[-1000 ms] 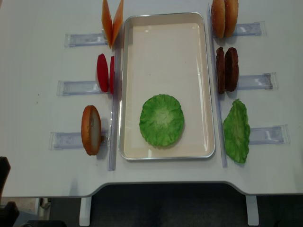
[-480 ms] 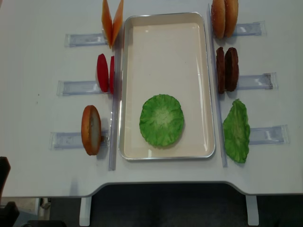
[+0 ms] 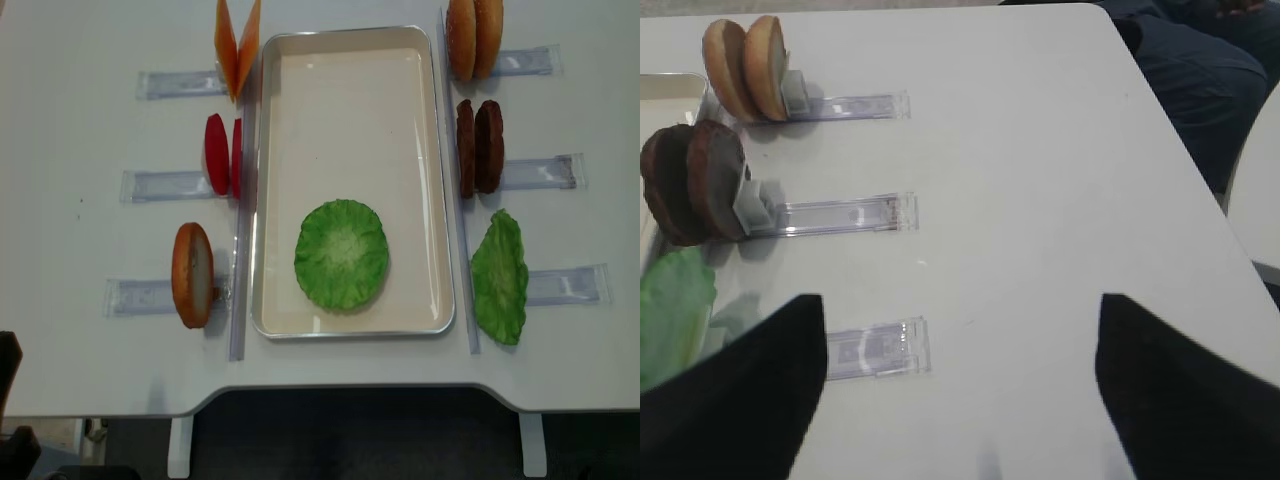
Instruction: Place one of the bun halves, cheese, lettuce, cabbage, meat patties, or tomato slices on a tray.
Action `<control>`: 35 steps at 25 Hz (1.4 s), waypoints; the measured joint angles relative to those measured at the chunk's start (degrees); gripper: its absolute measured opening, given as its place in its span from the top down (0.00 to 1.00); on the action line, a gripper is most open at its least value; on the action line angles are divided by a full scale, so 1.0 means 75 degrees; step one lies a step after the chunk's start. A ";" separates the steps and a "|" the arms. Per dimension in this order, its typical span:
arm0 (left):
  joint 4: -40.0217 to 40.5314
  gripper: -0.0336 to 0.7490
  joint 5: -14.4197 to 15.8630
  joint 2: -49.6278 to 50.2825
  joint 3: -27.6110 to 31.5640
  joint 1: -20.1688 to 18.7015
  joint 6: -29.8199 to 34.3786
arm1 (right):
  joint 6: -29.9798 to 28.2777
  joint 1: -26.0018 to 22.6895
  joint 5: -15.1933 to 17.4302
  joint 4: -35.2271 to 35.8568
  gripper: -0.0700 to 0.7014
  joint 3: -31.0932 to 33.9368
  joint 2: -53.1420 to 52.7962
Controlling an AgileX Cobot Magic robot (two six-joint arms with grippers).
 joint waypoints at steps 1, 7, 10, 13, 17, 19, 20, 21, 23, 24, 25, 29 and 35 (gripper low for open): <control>0.0000 0.96 0.0000 0.0000 0.0000 0.0000 0.0000 | 0.0000 0.0000 0.0000 -0.0009 0.21 0.0000 0.0000; 0.0007 0.96 0.0000 0.0000 0.0000 0.0000 0.0000 | 0.0000 0.0000 0.0036 -0.0019 0.21 0.0130 0.0000; 0.0007 0.96 0.0000 0.0000 0.0000 0.0000 0.0036 | -0.0103 0.0000 0.0046 0.0072 0.21 0.0130 0.0000; 0.0007 0.96 0.0000 0.0000 0.0000 0.0000 0.0120 | -0.0158 0.0000 0.0048 0.0145 0.21 0.0132 0.0000; 0.0096 0.96 0.0000 0.0000 0.0000 0.0000 0.0183 | -0.0174 0.0000 0.0048 0.0145 0.21 0.0138 0.0000; 0.0191 0.96 0.0000 0.0000 0.0000 0.0000 0.0198 | -0.0180 0.0000 0.0048 0.0151 0.21 0.0138 0.0000; 0.0213 0.96 0.0000 0.0000 0.0000 0.0000 0.0198 | -0.0180 0.0000 0.0048 0.0151 0.21 0.0138 0.0000; 0.0231 0.96 0.0000 0.0000 0.0000 0.0000 0.0198 | -0.0180 0.0000 0.0048 0.0151 0.21 0.0138 0.0000; 0.0231 0.96 0.0000 0.0000 0.0000 0.0000 0.0198 | -0.0183 0.0000 0.0048 0.0151 0.21 0.0138 0.0000; 0.0231 0.96 0.0000 0.0000 0.0000 0.0000 0.0198 | -0.0183 0.0000 0.0048 0.0151 0.21 0.0138 0.0000; 0.0231 0.96 0.0000 0.0000 0.0000 0.0000 0.0198 | -0.0183 0.0000 0.0048 0.0151 0.21 0.0138 0.0000; 0.0231 0.96 0.0000 0.0000 0.0000 0.0000 0.0198 | -0.0183 0.0000 0.0048 0.0151 0.21 0.0138 0.0000; 0.0231 0.96 0.0000 0.0000 0.0000 0.0000 0.0198 | -0.0183 0.0000 0.0055 0.0151 0.21 0.0138 0.0000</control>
